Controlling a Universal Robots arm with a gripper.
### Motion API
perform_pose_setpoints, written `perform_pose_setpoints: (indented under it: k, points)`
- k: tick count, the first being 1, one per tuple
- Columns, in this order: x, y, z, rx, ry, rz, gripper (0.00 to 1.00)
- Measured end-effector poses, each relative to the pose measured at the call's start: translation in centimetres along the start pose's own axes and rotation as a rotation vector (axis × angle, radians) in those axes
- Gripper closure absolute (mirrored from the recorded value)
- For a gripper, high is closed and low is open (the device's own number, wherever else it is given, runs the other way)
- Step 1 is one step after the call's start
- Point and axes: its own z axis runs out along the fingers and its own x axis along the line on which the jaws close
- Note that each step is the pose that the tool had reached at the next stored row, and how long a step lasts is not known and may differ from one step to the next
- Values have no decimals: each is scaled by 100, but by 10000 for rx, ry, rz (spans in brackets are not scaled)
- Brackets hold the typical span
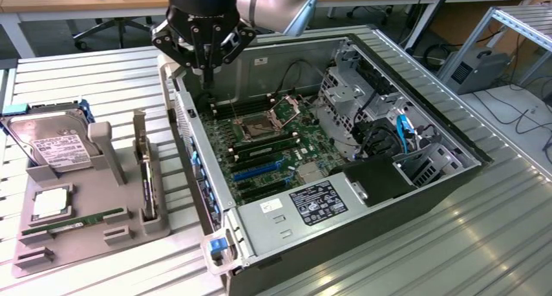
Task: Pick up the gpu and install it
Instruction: 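Reach for the gpu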
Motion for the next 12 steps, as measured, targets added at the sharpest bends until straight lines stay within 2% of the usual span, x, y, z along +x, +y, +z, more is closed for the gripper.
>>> perform_pose_setpoints:
  k: [12]
  points:
    - [73, -6, -2, 0, 1, 0, 89]
